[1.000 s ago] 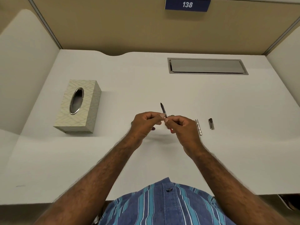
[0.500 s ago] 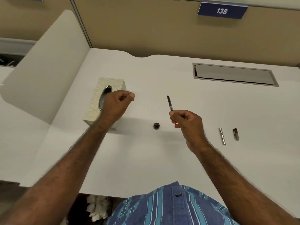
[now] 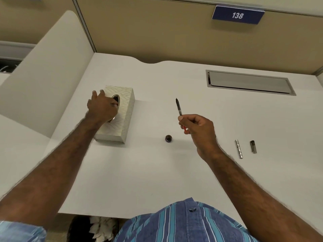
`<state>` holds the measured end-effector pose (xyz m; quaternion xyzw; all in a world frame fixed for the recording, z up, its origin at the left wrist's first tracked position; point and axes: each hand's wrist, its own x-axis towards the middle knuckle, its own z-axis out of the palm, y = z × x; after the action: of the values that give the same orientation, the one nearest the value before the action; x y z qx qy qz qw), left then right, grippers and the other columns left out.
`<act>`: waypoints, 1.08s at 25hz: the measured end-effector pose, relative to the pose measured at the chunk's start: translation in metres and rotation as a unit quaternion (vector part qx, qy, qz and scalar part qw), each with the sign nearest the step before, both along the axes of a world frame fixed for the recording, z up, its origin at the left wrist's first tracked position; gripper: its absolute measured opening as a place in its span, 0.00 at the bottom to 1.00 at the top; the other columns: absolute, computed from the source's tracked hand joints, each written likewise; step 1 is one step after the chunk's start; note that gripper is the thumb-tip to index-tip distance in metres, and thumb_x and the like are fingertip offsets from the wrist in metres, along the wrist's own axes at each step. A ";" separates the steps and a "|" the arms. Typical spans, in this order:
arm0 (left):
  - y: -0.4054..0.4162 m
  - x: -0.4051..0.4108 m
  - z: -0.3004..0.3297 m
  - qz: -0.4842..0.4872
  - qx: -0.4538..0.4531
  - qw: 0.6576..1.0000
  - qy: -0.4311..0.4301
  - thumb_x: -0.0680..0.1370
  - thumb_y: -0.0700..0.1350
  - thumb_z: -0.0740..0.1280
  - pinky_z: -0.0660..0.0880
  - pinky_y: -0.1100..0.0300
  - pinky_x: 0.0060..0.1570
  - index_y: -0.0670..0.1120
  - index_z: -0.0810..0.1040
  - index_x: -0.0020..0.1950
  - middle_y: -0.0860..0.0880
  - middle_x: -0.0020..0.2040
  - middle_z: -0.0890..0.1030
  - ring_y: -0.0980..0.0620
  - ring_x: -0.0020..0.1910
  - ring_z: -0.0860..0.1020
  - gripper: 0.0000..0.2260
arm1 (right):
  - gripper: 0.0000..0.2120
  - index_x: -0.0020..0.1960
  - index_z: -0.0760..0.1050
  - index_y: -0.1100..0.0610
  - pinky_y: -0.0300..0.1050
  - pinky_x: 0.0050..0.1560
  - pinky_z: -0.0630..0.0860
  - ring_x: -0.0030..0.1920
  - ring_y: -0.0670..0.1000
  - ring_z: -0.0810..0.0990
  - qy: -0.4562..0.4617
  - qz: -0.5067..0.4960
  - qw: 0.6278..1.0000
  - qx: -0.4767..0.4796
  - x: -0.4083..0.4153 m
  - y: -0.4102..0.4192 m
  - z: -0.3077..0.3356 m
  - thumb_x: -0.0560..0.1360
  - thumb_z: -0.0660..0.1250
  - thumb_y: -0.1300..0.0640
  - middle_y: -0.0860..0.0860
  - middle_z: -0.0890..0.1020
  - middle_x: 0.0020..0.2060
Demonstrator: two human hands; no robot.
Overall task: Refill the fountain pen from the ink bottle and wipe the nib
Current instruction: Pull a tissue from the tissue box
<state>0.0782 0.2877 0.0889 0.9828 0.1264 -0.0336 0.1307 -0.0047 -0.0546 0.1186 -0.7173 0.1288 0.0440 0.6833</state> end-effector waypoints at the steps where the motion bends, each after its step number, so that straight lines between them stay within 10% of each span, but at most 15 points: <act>1: 0.002 0.004 -0.001 -0.005 0.009 1.000 0.019 0.82 0.45 0.64 0.59 0.35 0.77 0.52 0.86 0.63 0.37 0.80 0.66 0.32 0.82 0.55 0.15 | 0.06 0.50 0.87 0.62 0.41 0.41 0.78 0.38 0.47 0.80 0.001 -0.001 1.000 -0.002 0.001 -0.001 0.000 0.78 0.77 0.58 0.53 0.85 0.38; 12: 0.011 0.022 -0.016 -0.002 0.091 0.987 0.136 0.79 0.44 0.65 0.41 0.31 0.79 0.56 0.81 0.68 0.40 0.86 0.44 0.32 0.83 0.36 0.19 | 0.06 0.49 0.87 0.60 0.40 0.41 0.79 0.38 0.46 0.81 0.010 -0.001 1.000 -0.007 0.002 -0.002 -0.003 0.78 0.77 0.57 0.52 0.86 0.38; 27: 0.018 0.023 -0.023 -0.079 0.160 0.981 0.080 0.78 0.43 0.67 0.44 0.33 0.79 0.47 0.86 0.56 0.38 0.86 0.47 0.34 0.84 0.41 0.10 | 0.04 0.47 0.87 0.59 0.41 0.41 0.78 0.38 0.46 0.81 0.019 -0.013 1.000 -0.003 -0.001 -0.004 -0.005 0.77 0.77 0.57 0.52 0.86 0.38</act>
<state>0.1017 0.3054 0.0663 0.9920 0.0623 -0.1017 -0.0423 -0.0053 -0.0589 0.1133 -0.7165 0.1507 0.0484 0.6794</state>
